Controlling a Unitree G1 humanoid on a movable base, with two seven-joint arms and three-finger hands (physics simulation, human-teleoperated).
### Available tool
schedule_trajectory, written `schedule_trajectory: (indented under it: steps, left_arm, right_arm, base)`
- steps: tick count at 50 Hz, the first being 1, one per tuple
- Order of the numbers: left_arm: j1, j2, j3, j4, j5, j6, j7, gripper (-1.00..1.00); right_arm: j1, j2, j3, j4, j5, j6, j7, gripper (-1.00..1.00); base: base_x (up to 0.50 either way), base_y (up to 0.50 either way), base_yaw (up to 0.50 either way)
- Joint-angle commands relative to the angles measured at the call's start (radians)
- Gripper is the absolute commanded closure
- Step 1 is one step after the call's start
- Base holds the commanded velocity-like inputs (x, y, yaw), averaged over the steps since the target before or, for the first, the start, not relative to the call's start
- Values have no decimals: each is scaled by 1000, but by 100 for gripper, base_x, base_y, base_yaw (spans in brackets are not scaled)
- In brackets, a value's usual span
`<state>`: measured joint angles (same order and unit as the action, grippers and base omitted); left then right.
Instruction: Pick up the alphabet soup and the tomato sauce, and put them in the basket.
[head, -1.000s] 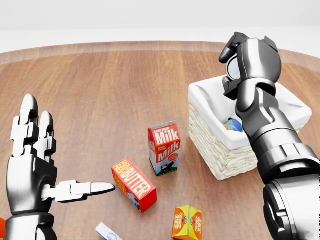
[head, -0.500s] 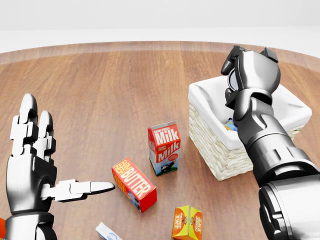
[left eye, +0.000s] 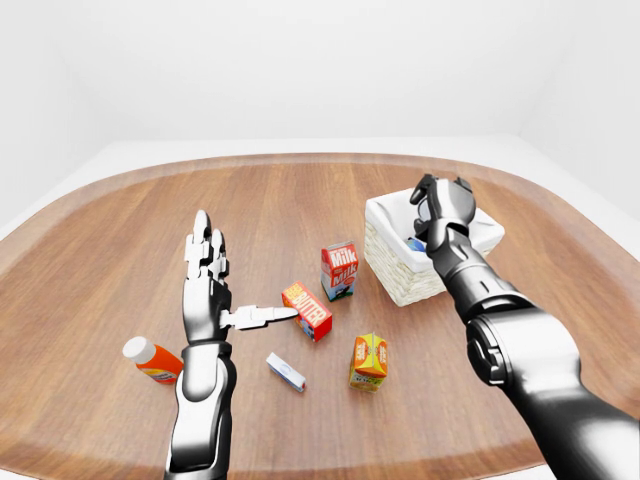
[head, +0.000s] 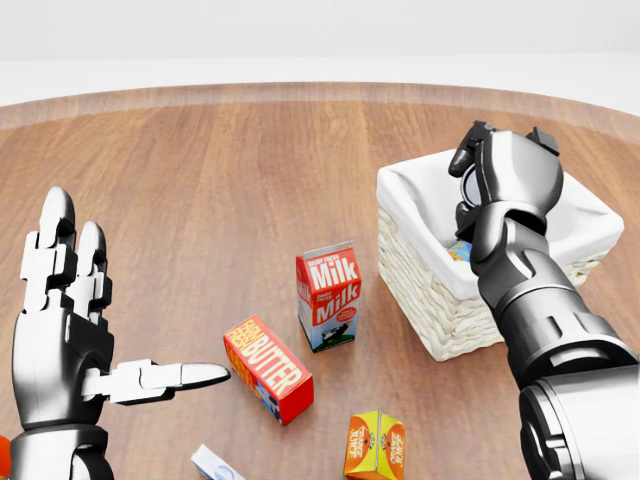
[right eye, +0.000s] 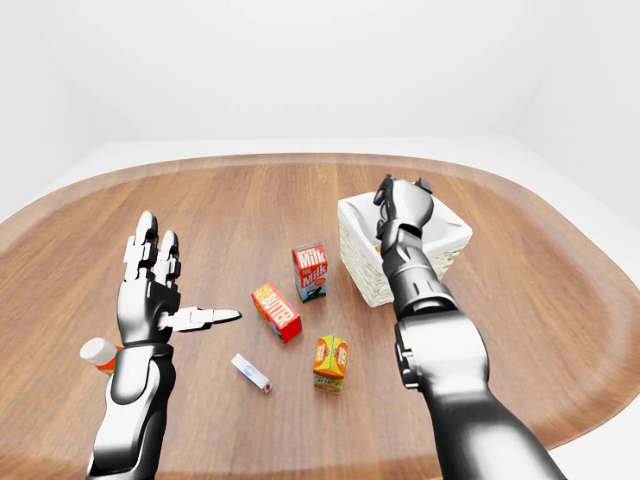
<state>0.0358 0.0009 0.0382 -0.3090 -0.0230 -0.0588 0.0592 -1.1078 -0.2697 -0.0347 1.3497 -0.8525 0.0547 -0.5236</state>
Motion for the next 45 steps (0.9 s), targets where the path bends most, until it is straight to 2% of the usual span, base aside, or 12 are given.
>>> schedule_trajectory:
  steps: [1, 11, 22, 23, 24, 25, 26, 45]
  left_arm:
    - [9, 3, 1, 15, 2, -6, -15, -100]
    - [14, 2, -1, -1, 2, 3, -17, -100]
    - [10, 3, 1, 4, 2, 1, -18, -100]
    - [10, 3, 1, 4, 2, 1, -18, -100]
    - [10, 3, 1, 4, 2, 1, -18, -100]
    - [10, 3, 1, 4, 2, 1, -18, -100]
    - [10, 2, 1, 4, 2, 1, -18, -100]
    - [10, 3, 1, 4, 2, 1, -18, -100]
  right_arm:
    - [14, -3, -1, 1, -8, 0, 0, 100]
    - [20, 3, 0, 3, -7, -4, 0, 100]
    - [18, 6, -1, 3, -6, -3, 0, 100]
    - [17, 6, -1, 3, -7, -1, 0, 84]
    - [18, 6, -2, 3, -6, -2, 0, 33]
    - [17, 6, -2, 3, -5, 0, 0, -68]
    - [17, 6, -2, 3, -6, 1, 0, -100]
    - [12, 8, 0, 2, -6, 6, 0, -100]
  base:
    - [0, 0, 0]
    - [0, 0, 0]
    - [0, 0, 0]
    - [0, 0, 0]
    - [0, 0, 0]
    - [0, 0, 0]
    - [0, 0, 0]
    - [0, 0, 0]
